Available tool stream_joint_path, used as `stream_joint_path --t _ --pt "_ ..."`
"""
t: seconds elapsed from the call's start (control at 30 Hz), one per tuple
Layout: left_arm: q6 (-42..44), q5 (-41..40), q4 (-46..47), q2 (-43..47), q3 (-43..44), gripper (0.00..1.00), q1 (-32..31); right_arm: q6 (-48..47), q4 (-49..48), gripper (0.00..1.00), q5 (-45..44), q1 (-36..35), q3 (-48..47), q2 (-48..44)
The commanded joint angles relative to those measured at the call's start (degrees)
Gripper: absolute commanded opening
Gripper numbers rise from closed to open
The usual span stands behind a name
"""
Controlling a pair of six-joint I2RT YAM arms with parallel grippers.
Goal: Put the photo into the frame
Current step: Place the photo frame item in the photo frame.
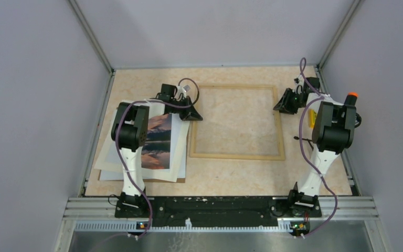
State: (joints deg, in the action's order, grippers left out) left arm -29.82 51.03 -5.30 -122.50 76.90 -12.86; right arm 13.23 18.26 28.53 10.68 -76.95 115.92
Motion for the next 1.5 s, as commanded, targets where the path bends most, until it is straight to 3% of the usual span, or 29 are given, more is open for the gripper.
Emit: stream_joint_path --t 0.0,0.4,1.1,1.47 --pt "2.43 -0.72 -2.37 -0.35 2.64 0.02 -0.67 0.2 -1.65 0.37 2.14 -0.39 -0.84 -0.93" --pt "6.73 -7.49 -8.07 2.62 4.21 0.14 -2.26 0.19 -1.82 0.37 2.37 -0.39 -0.82 -0.87" --pt "10.71 -24.94 -24.07 5.39 11.84 0.61 -6.16 -0.36 -1.08 0.37 2.02 -0.39 -1.28 -0.49" --pt "8.21 -35.42 -28.96 5.94 14.71 0.74 -9.6 -0.55 -1.3 0.37 2.95 -0.39 -1.22 -0.52"
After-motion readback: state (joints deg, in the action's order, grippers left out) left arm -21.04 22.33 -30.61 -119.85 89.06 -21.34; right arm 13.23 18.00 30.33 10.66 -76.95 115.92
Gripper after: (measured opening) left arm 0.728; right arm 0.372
